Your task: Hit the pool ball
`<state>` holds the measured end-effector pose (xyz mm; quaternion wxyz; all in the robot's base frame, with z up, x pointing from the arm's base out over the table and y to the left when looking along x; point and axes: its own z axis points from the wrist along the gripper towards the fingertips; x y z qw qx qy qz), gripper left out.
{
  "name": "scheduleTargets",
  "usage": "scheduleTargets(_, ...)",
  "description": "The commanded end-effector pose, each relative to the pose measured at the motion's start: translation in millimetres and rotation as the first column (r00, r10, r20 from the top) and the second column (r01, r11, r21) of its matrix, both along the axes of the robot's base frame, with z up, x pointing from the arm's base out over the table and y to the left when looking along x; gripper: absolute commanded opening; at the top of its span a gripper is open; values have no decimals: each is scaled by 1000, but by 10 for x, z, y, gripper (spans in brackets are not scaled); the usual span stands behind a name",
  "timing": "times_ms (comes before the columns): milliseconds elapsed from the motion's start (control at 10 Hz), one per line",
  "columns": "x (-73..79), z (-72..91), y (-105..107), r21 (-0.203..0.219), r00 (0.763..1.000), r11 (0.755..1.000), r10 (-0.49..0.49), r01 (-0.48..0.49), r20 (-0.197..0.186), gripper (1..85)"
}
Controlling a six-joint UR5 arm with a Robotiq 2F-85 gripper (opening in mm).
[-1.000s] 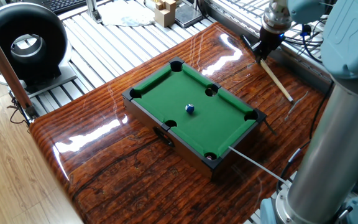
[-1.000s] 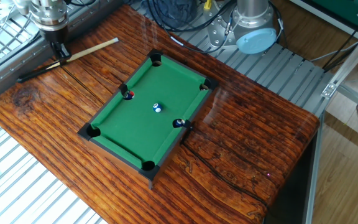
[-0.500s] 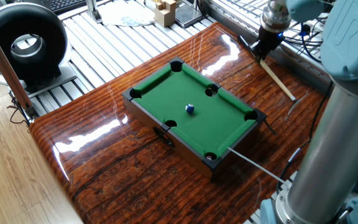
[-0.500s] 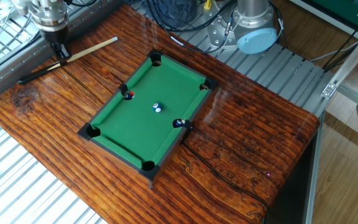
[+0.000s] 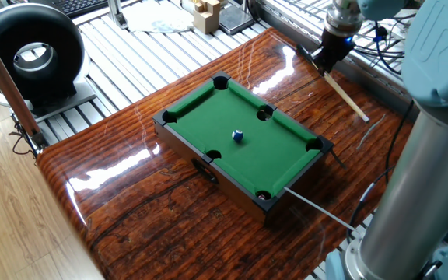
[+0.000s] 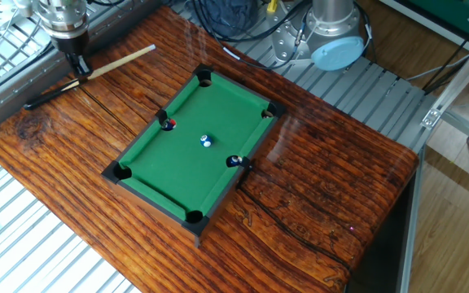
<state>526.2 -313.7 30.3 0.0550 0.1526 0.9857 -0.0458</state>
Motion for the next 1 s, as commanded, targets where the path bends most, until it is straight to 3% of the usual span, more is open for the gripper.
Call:
scheduleTargets(0, 52, 119, 209, 13, 999, 999, -36, 36, -4, 13)
scheduleTargets(400, 157, 15, 270, 26, 999, 999, -29, 29, 19, 13)
scheduleTargets(600, 159, 16, 231, 8, 1000, 1000, -23, 23, 18, 13)
scheduleTargets(700, 169, 18, 174, -15, 1000, 1000, -6, 6, 19, 50)
scheduleTargets(900, 226, -4, 136, -18, 999, 1000, 24, -23, 35, 230)
